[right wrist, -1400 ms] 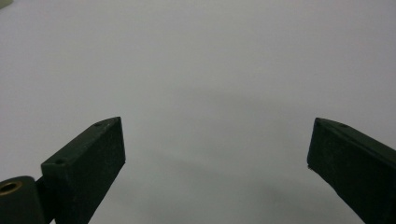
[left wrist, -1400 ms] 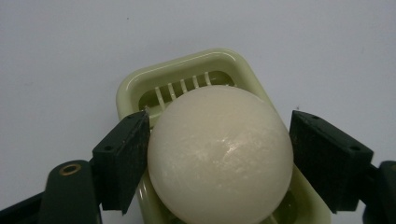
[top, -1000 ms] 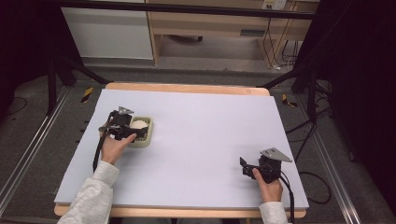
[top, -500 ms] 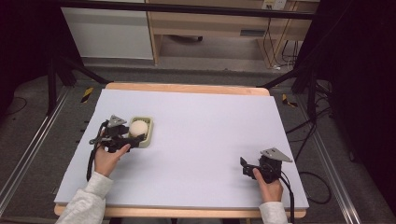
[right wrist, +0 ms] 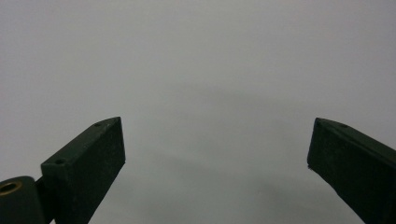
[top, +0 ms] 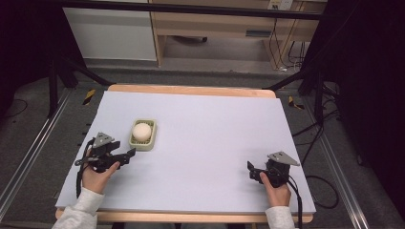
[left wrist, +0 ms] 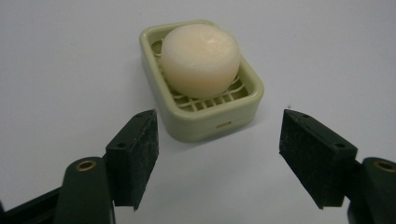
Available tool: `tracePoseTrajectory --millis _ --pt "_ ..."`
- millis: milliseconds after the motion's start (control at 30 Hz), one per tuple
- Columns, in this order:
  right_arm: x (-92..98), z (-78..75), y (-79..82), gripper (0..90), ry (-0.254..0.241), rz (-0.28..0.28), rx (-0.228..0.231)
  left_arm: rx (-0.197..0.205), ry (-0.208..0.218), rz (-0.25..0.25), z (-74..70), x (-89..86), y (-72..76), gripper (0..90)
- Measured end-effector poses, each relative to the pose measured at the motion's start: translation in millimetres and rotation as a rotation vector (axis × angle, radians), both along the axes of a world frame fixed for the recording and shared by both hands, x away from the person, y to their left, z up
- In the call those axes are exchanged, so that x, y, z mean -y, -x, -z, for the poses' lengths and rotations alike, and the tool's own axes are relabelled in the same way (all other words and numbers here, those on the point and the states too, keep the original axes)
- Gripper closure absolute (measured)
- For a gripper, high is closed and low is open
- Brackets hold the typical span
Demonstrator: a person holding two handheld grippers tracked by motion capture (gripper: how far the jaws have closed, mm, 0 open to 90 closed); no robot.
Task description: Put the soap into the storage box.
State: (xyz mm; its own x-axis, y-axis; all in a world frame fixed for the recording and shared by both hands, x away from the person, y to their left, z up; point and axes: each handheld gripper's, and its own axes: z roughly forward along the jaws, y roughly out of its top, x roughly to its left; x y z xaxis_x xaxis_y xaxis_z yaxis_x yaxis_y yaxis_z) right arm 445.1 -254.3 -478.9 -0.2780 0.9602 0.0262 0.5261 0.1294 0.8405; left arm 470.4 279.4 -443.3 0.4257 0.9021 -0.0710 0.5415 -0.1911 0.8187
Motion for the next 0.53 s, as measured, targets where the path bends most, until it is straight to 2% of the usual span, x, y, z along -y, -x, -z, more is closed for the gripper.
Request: tracePoseTrajectory --millis 167,367,533 --pt "3.0 0.9 1.1 4.6 0.002 0.008 -0.001 -0.014 -0.014 -0.018 10.7 -11.3 12.2 26.8" --pt "8.6 1.9 3.7 4.6 0.009 0.018 -0.005 -0.027 -0.084 -0.049 24.3 -23.4 23.3 25.5" --pt "11.8 4.6 6.6 4.8 0.033 0.019 -0.014 -0.031 -0.067 -0.096 27.2 -34.6 28.1 24.6"
